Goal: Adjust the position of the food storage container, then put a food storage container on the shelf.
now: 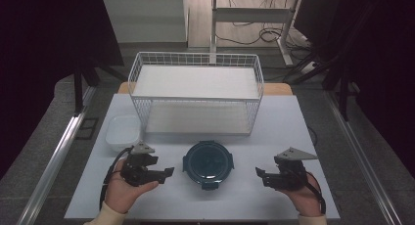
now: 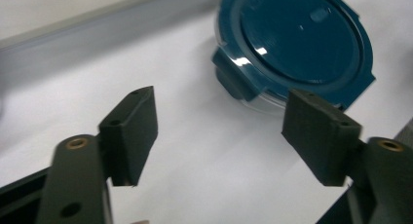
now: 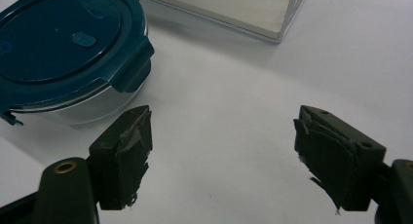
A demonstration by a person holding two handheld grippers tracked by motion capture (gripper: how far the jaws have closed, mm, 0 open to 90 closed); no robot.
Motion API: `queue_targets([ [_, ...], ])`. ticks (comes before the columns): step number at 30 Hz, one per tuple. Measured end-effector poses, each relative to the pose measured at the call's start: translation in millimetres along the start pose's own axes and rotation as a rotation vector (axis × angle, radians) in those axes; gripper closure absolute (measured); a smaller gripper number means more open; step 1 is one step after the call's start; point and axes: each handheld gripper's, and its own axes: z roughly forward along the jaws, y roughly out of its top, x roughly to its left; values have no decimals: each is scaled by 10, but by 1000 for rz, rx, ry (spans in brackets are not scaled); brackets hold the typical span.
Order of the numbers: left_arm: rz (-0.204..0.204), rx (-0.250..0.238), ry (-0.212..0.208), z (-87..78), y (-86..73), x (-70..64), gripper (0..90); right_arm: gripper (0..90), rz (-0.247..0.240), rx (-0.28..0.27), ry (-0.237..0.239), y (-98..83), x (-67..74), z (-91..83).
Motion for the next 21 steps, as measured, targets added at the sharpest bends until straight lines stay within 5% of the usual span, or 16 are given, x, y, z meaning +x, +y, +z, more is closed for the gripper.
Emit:
queue_targets([
  [8, -7, -85, 18, -125, -72, 175, 288, 215, 17, -20, 57, 12, -12, -7],
  [15, -32, -100, 22, -188, -90, 221, 257, 207, 40, -39, 72, 84, 18, -27],
  [21, -50, -103, -20, -156, -68, 239, 218, 215, 95, -45, 89, 108, 38, -72],
])
